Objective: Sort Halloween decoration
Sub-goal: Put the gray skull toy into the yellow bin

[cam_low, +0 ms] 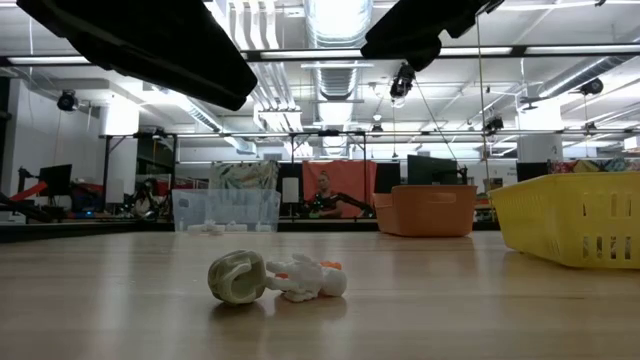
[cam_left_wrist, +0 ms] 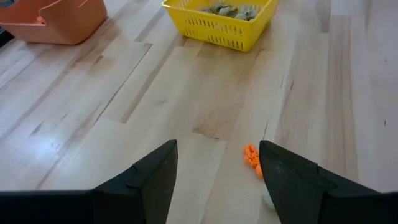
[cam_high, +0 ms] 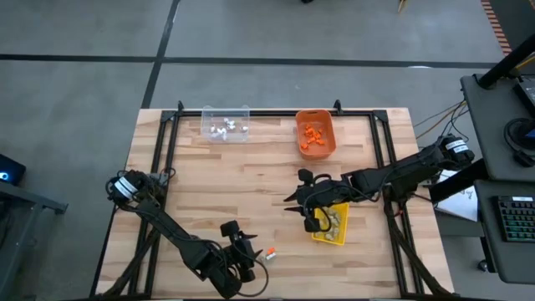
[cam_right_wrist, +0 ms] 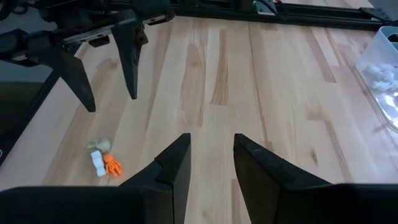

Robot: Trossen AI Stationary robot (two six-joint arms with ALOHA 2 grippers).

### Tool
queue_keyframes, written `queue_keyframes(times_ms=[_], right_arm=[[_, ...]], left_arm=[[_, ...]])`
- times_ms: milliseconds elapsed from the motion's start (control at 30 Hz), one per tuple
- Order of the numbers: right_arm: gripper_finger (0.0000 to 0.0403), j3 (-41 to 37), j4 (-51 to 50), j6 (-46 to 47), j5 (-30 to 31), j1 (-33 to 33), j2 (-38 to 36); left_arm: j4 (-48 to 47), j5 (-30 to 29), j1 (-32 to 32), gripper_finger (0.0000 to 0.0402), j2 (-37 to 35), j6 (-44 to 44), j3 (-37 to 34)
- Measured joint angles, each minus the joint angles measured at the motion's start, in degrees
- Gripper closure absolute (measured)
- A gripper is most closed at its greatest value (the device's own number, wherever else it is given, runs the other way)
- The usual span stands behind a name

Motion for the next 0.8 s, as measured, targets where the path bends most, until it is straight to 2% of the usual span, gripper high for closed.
queue_keyframes(times_ms=[800], right_arm=[[0.03, -0.6, 0.0, 2.0, 0.0, 0.1, 0.2]], left_arm=[[3.5, -1.5, 0.1, 0.0192, 6.0, 1.8, 0.0]])
